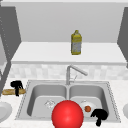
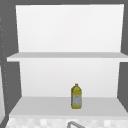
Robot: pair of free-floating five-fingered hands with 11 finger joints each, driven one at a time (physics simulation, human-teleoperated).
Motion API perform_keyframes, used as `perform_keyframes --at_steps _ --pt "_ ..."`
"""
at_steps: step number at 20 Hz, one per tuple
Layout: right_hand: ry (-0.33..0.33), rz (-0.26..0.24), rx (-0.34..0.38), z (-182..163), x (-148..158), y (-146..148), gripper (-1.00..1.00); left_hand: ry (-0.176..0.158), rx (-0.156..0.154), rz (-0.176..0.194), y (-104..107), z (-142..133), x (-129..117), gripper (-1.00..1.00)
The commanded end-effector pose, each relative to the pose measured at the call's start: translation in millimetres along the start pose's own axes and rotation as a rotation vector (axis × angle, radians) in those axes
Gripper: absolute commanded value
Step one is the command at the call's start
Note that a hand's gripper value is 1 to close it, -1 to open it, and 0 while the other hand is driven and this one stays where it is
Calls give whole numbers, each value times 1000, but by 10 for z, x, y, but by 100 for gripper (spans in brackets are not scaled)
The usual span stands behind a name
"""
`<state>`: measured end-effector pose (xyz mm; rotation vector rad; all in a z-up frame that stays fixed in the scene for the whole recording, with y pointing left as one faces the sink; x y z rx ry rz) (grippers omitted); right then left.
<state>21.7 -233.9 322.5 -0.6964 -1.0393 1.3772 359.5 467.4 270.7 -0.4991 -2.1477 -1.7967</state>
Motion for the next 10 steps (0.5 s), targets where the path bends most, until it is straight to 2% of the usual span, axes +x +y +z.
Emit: perform_keyframes --at_steps 1,5,10 --pt "0 0 0 0 0 0 0 -2 -1 -12 -16 -311 -6 100" --pt "0 0 0 0 0 0 0 1 1 -1 -103 -622 -41 100" --pt "0 0 0 0 0 0 0 8 0 -15 -267 -998 -126 100"
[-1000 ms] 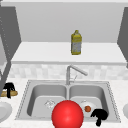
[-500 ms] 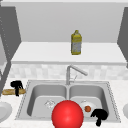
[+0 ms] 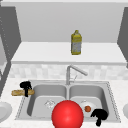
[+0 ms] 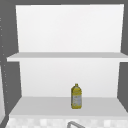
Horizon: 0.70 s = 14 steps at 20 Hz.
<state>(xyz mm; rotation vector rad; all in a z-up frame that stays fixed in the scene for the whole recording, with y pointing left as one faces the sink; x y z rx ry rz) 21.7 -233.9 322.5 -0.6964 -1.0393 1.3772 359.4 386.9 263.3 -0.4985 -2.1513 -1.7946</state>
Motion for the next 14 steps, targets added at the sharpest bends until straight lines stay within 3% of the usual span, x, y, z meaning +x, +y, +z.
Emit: perform_keyframes --at_steps 1,10,14 --pt "0 0 0 0 0 0 0 9 -3 -16 -107 -292 -57 100" --pt "0 0 0 0 0 0 0 6 -4 -30 -446 -949 -369 100" --pt "0 0 0 0 0 0 0 14 -7 -34 -634 -1185 -624 100"
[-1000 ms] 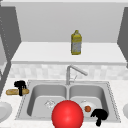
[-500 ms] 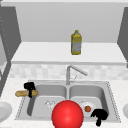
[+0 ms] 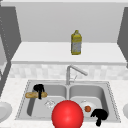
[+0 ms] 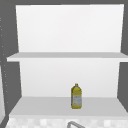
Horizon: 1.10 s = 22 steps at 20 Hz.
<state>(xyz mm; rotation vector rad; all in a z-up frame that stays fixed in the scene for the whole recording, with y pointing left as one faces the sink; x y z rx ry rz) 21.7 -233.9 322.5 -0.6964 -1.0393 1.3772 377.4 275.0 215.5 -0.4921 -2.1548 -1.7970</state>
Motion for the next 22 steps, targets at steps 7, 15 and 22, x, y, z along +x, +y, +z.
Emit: perform_keyframes --at_steps 7,15,22 --pt "0 0 0 0 0 0 0 -8 1 -31 -523 -371 -925 100" --pt "0 0 0 0 0 0 0 -91 -32 -17 -1043 -357 -1466 100" --pt "0 0 0 0 0 0 0 -139 -16 17 -1593 -198 -1675 100"
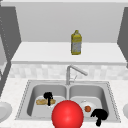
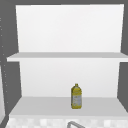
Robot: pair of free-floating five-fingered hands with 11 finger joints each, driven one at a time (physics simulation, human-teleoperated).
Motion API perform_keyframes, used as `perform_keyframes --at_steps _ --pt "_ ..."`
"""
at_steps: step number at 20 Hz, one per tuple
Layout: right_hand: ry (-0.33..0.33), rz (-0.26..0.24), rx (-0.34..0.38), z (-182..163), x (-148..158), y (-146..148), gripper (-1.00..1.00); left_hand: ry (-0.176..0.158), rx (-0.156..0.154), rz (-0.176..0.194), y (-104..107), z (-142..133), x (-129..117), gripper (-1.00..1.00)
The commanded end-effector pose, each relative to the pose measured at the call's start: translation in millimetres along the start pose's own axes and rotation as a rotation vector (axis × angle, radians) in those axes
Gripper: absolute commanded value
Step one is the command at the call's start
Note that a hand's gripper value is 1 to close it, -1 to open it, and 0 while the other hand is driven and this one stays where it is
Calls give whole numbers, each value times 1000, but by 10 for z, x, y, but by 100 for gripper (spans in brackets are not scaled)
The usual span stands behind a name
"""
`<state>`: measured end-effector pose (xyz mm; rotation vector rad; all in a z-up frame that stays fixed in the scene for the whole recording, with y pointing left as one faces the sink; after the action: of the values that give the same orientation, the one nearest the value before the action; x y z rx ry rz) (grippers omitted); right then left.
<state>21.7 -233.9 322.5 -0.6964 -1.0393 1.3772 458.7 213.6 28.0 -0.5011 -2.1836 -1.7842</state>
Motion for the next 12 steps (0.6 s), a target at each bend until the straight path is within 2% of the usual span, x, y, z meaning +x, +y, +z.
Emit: perform_keyframes --at_steps 1,2,4,8,12 --pt "0 0 0 0 0 0 0 -123 -27 25 -272 109 -110 100" --pt "0 0 0 0 0 0 0 -112 -42 25 -352 112 -148 100" --pt "0 0 0 0 0 0 0 -83 -31 3 -481 139 -281 100" --pt "0 0 0 0 0 0 0 -84 -32 -20 -758 193 -519 100" --pt "0 0 0 0 0 0 0 -92 -33 -26 -1054 239 -717 100"
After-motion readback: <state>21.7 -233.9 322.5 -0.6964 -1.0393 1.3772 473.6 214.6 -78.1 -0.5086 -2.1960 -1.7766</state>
